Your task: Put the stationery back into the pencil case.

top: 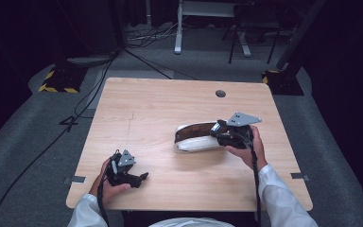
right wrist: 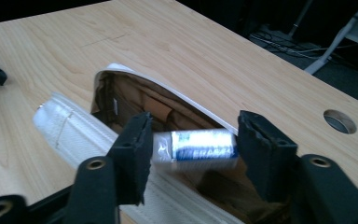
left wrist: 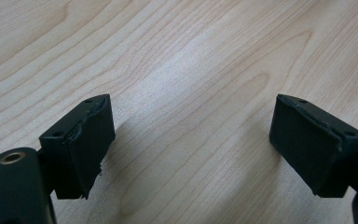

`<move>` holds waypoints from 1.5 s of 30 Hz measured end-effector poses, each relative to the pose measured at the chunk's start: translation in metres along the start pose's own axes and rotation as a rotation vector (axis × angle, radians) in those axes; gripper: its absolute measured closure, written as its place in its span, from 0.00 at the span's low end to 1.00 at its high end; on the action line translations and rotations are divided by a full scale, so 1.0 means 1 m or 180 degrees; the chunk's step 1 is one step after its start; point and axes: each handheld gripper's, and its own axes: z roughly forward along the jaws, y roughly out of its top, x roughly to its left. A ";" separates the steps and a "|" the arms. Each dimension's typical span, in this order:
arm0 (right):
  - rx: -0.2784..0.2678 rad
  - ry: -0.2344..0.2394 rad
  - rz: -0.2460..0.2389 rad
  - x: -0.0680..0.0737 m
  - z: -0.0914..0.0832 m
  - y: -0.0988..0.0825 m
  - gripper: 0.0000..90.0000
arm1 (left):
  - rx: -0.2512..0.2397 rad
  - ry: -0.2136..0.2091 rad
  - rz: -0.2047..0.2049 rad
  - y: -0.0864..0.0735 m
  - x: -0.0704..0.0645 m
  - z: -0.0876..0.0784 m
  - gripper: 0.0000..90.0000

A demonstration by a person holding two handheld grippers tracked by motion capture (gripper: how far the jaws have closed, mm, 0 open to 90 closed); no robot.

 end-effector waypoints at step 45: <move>0.0090 -0.0083 -0.0144 -0.013 -0.036 -0.014 0.42 | 0.0000 -0.0003 -0.0002 0.000 0.000 0.000 0.16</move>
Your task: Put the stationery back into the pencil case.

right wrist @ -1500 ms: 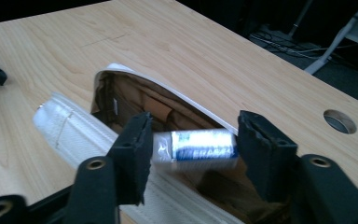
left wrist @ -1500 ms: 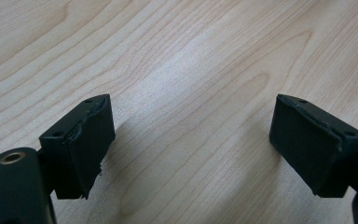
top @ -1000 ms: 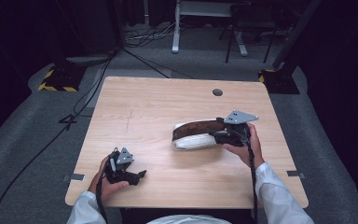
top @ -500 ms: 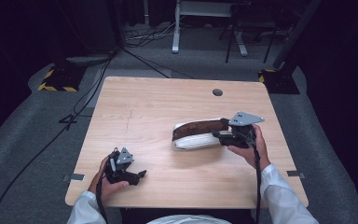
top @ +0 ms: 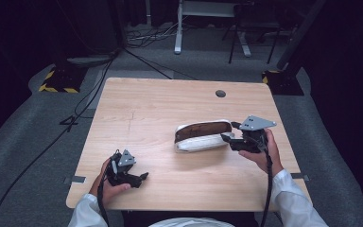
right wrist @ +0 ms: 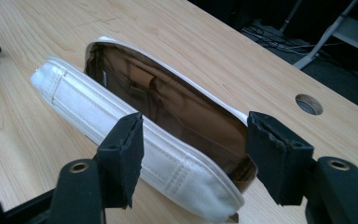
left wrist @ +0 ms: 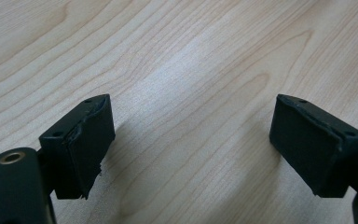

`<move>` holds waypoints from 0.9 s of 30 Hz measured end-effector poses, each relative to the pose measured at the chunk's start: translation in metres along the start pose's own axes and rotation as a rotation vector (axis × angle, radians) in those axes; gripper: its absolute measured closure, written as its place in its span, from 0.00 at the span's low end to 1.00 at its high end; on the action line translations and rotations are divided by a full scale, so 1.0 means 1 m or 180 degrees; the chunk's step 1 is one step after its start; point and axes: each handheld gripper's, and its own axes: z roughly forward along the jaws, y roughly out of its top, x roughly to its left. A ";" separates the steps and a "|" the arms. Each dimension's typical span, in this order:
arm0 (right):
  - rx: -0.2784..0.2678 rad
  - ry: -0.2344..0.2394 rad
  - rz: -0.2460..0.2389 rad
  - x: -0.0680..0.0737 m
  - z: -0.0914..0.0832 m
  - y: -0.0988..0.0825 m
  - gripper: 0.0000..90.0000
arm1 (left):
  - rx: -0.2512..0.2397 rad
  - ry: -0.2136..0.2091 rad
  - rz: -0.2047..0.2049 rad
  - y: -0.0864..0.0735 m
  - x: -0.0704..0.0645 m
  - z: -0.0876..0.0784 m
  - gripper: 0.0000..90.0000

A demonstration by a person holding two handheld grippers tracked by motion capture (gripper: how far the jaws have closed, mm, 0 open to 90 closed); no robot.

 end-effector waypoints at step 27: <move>0.0162 -0.0036 -0.0160 -0.014 -0.042 -0.034 0.37 | 0.0001 0.0000 0.0000 0.000 0.000 0.000 0.16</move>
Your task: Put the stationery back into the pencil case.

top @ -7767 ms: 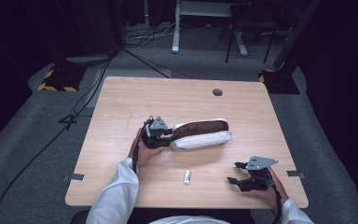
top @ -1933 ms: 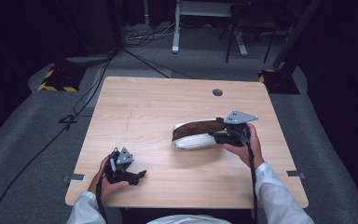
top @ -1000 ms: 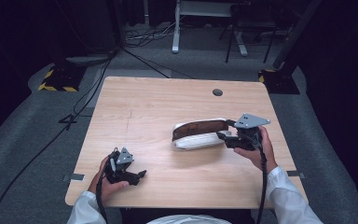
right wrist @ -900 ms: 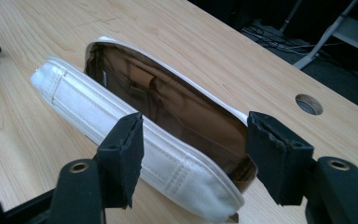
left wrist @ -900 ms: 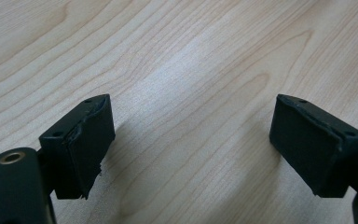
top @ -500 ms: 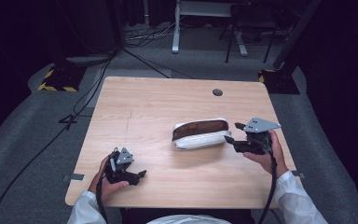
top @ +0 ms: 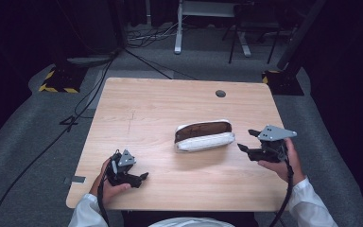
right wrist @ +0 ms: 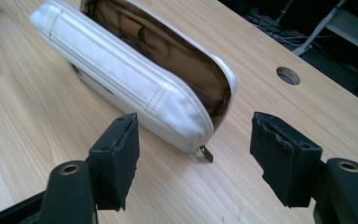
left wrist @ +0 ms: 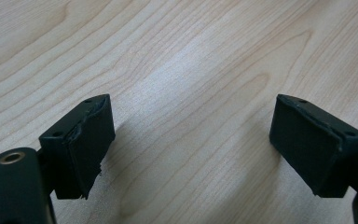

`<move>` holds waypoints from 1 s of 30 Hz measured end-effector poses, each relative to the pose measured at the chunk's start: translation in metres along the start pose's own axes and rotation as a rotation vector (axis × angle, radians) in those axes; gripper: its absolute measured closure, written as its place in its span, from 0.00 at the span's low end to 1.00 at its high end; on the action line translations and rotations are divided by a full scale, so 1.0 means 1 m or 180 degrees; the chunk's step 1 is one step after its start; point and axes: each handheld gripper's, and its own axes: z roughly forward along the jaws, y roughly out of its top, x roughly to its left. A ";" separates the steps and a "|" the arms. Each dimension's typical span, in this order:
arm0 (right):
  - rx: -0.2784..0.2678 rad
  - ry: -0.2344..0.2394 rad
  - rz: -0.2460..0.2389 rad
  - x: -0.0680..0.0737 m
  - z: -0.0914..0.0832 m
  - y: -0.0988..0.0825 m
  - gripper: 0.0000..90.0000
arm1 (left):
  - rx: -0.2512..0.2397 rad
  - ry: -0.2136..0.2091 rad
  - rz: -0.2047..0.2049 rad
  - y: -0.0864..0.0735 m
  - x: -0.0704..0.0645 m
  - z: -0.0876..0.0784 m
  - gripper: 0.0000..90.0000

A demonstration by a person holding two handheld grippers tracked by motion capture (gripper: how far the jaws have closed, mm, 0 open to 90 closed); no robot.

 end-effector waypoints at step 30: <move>0.0431 -0.0038 0.0143 -0.006 -0.008 -0.100 0.33 | -0.0003 0.0023 -0.0018 0.000 -0.001 0.000 0.16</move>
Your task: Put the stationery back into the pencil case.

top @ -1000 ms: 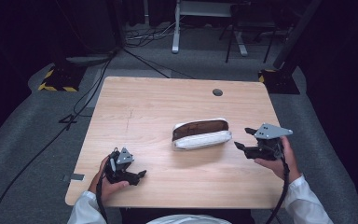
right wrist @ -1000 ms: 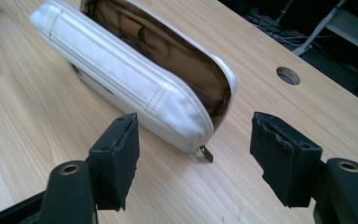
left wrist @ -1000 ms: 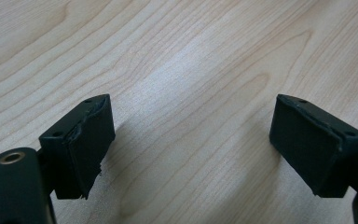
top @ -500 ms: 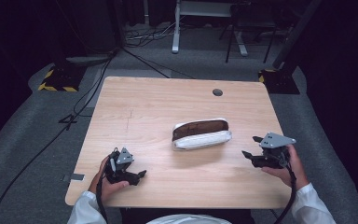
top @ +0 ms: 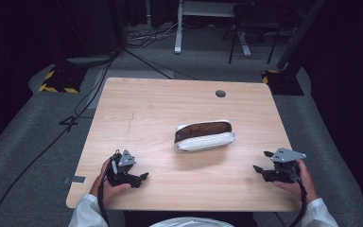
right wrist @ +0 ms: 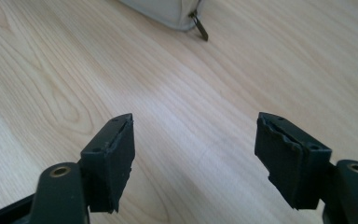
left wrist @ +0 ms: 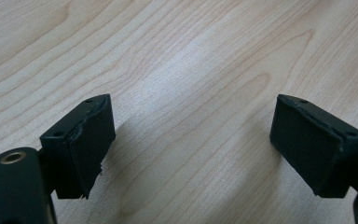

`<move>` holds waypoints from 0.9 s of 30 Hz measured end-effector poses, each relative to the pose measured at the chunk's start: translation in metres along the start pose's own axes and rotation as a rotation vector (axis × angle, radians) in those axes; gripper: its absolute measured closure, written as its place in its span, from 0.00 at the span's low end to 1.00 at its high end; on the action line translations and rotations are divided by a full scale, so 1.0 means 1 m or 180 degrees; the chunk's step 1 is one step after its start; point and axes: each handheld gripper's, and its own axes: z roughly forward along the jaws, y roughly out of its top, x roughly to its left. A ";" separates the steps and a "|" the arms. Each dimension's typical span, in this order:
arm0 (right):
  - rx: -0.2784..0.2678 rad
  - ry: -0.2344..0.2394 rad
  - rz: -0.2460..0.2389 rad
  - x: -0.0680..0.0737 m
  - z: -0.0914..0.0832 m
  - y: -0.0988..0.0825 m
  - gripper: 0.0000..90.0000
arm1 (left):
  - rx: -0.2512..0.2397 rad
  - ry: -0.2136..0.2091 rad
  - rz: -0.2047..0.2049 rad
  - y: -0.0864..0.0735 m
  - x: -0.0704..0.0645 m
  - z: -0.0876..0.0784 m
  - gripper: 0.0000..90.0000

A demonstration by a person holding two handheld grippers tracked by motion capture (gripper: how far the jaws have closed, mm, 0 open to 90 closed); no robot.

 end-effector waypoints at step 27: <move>-0.0049 0.0090 0.0768 -0.010 -0.005 -0.062 0.30 | -0.0003 0.0002 0.0001 0.000 0.000 0.000 0.16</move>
